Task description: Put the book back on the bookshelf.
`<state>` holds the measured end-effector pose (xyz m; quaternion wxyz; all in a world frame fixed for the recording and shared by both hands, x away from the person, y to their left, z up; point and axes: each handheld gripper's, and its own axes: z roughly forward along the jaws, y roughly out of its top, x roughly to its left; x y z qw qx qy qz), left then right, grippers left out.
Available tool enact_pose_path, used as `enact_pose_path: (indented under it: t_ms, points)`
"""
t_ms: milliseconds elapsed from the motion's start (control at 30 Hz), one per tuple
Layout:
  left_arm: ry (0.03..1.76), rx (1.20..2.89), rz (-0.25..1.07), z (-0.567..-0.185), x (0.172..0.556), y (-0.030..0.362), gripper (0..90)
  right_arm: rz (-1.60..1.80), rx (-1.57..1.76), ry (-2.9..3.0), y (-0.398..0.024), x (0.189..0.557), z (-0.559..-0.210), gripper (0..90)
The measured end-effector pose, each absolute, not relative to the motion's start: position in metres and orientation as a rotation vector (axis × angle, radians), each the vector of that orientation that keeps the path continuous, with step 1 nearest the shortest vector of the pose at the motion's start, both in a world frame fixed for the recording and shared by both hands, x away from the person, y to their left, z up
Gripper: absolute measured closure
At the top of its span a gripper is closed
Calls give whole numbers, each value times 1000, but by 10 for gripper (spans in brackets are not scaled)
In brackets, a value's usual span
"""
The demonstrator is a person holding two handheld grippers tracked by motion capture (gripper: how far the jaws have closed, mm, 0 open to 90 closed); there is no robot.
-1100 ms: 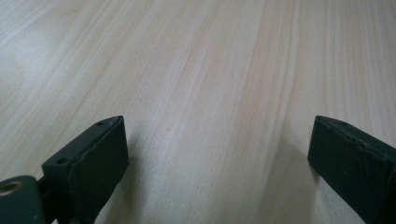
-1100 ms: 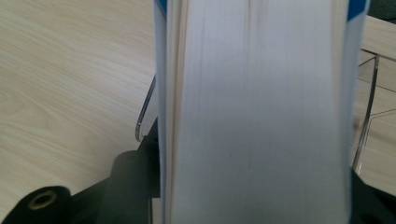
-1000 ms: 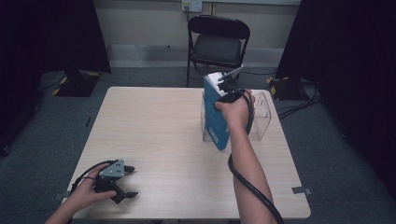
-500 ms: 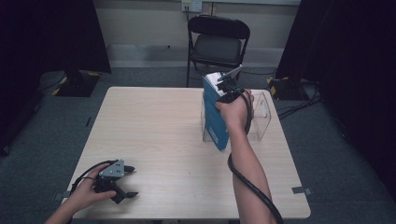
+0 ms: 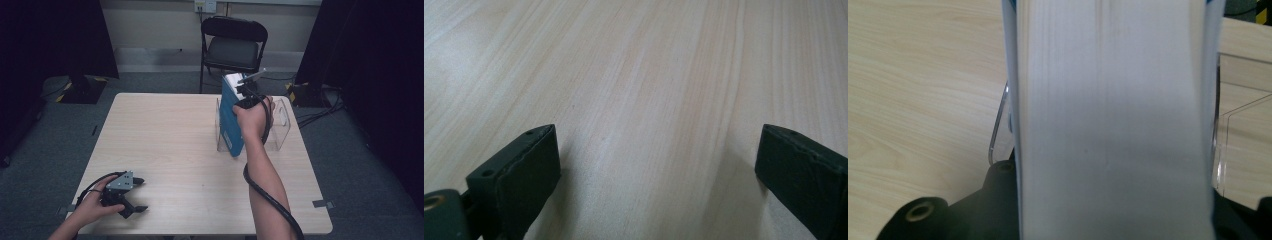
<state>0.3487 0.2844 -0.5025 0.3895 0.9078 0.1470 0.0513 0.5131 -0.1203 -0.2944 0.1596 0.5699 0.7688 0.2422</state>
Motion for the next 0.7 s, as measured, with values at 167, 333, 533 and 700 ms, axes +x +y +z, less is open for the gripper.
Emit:
enact_pose_path:
  t_ms: [167,333,533,700]
  points:
    - [376,2313,130,-502,349,285,39,671,1632,2187,-116,518,-288,617]
    - [372,2305,130,-503,349,284,39,643,1641,2174,-111,524,-299,617]
    - [377,2314,129,-502,348,285,37,614,1667,2185,-109,532,-301,613]
    - [373,2315,131,-502,349,285,37,625,1653,2160,-104,533,-301,600]
